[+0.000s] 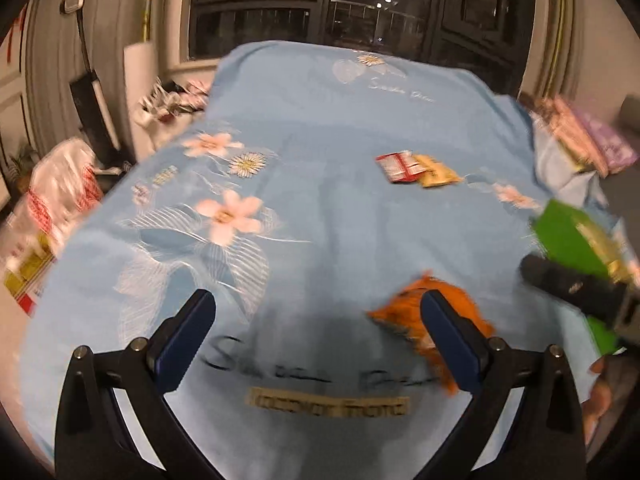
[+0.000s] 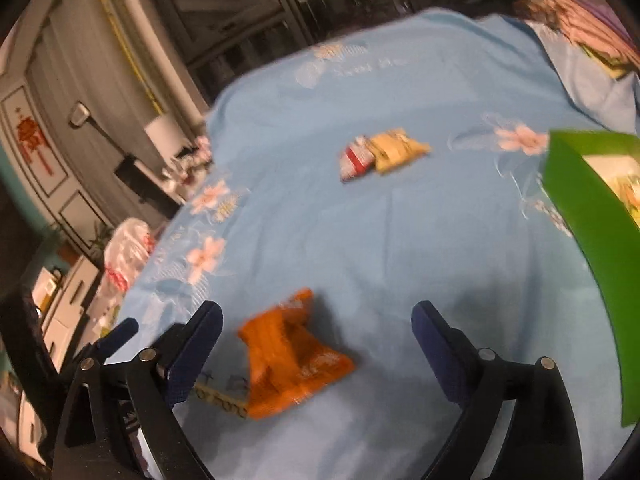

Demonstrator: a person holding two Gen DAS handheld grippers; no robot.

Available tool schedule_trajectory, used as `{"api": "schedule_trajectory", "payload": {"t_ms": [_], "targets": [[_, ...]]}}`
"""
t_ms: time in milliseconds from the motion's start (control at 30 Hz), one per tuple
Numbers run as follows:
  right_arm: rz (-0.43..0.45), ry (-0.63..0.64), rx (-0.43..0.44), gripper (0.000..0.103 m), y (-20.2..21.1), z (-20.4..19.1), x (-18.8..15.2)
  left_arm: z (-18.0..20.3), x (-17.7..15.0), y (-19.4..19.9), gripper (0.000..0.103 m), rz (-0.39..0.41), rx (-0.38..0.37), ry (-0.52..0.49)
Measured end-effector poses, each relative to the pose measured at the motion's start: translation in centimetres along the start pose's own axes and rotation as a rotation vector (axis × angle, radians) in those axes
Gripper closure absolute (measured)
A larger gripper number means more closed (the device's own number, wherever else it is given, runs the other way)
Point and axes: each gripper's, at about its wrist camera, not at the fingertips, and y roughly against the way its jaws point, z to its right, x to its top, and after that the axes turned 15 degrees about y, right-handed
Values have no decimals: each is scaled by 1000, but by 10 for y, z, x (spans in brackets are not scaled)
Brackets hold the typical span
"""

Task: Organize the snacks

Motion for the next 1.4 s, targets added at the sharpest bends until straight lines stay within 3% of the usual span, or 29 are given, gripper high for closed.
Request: {"api": "schedule_trajectory", "payload": {"t_ms": [100, 267, 367, 400, 467, 567, 667, 800, 833, 900, 1033, 1100, 1200, 1300, 1400], "targets": [[-12, 11, 49, 8, -1, 6, -4, 8, -9, 2, 0, -24, -61, -38], [-23, 81, -170, 8, 5, 16, -10, 20, -27, -1, 0, -47, -83, -79], [43, 191, -306, 8, 18, 6, -11, 27, -37, -1, 0, -27, -118, -85], [57, 196, -301, 8, 19, 6, -12, 29, -40, 0, 0, -23, -148, -87], [57, 171, -235, 8, 21, 8, -10, 37, -43, -9, 0, -90, -244, -103], [41, 125, -190, 8, 19, 12, -8, 41, -49, -21, 0, -157, -304, -75], [-6, 173, -299, 8, 11, 7, -8, 47, -53, -29, 1, -178, -308, -89], [22, 310, -401, 8, 5, -9, -8, 53, -53, -35, 1, -185, -316, -89], [9, 313, -390, 8, 2, -9, -6, 53, -51, -36, 0, -189, -327, -74], [-21, 253, -287, 8, -5, -3, -1, 51, -51, -37, 0, -199, -339, -50], [-105, -29, 84, 8, -29, 24, 7, 49, -51, -42, 1, -242, -358, -36], [-132, -103, 199, 8, -40, 32, 11, 49, -51, -43, 2, -254, -374, -39], [-147, -98, 214, 8, -49, 30, 14, 46, -47, -42, 4, -251, -365, -48], [-177, -120, 330, 8, -57, 27, 11, 40, -44, -39, 11, -250, -359, -56], [-172, -155, 379, 9, -57, 26, 8, 33, -40, -40, 15, -266, -379, -40]]}}
